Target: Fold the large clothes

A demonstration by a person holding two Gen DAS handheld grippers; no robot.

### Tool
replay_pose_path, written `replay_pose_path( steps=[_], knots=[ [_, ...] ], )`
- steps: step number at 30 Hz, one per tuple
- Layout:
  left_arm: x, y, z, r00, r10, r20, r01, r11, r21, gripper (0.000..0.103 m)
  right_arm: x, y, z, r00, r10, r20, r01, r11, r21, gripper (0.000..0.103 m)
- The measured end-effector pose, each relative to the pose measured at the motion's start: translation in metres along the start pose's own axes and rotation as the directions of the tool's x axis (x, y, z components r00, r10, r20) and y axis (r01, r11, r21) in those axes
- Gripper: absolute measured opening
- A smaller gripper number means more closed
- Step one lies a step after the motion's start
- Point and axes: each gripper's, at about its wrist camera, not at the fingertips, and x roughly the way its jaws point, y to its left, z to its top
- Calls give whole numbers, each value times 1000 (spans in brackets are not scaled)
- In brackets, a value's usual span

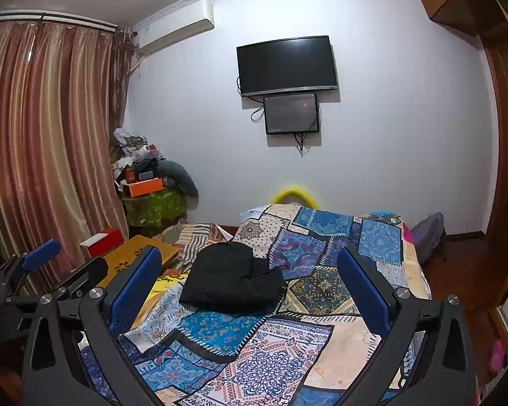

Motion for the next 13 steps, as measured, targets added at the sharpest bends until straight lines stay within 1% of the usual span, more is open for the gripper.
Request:
replay_pose_path(
  steps=[13],
  knots=[
    [0,6,1,1000,0,1,0,1000,-17,103,3,0,-2,1000,1,-7,-1,1000,0,103]
  ],
)
